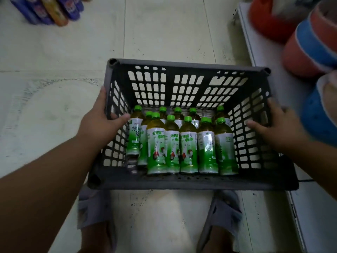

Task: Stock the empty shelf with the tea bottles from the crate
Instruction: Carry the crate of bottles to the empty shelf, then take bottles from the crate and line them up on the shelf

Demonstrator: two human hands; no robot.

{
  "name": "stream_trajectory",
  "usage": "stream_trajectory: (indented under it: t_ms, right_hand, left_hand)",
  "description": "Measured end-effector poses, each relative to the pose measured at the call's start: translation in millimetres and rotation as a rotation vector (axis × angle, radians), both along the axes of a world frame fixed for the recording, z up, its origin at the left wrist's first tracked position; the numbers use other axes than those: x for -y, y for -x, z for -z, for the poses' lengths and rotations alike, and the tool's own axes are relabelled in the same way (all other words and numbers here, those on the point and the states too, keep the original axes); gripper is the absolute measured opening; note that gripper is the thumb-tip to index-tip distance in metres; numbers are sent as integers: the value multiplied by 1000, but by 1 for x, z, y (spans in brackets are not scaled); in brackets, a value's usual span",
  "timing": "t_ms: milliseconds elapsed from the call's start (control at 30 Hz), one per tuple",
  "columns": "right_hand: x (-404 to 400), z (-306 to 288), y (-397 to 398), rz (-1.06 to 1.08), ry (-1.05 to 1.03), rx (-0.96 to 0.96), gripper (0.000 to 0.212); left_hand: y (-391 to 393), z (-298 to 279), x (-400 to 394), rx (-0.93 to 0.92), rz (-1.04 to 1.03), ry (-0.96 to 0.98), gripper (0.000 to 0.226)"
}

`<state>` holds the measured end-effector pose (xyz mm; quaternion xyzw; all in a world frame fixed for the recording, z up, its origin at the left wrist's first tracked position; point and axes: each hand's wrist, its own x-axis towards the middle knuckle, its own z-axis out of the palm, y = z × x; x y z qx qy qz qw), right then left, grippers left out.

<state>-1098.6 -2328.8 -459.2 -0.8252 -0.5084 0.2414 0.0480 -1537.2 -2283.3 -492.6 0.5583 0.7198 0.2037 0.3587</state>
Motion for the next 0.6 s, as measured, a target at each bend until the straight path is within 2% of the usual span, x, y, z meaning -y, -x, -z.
stream_trajectory:
  t_ms: [67,100,133,200,267,400,500,600]
  right_hand:
    - [8,-7,20,-155,3,280,89]
    - [12,-11,34,-263,-12,370,88]
    - [15,-14,49,-355,-10,368,86]
    - [17,-14,85,-441,80,148,80]
    - [16,0,123,-403,215,-107,74]
    - [-16,47,197,-260,338,-342,78]
    - [-53,82,243,-94,327,-346,81]
    - [-72,106,273,-79,364,-122,80]
  left_hand:
    - [0,-4,5,-61,60,-3,108]
    - [0,-4,7,-121,94,2,115]
    - [0,-4,10,-210,123,7,122]
    - [-2,-3,17,-441,201,-40,130]
    - [-4,-3,18,-584,303,-108,133]
    - [0,7,11,-614,368,-130,137]
    - [3,15,11,-629,387,-158,136]
    - [4,17,9,-599,391,-184,133]
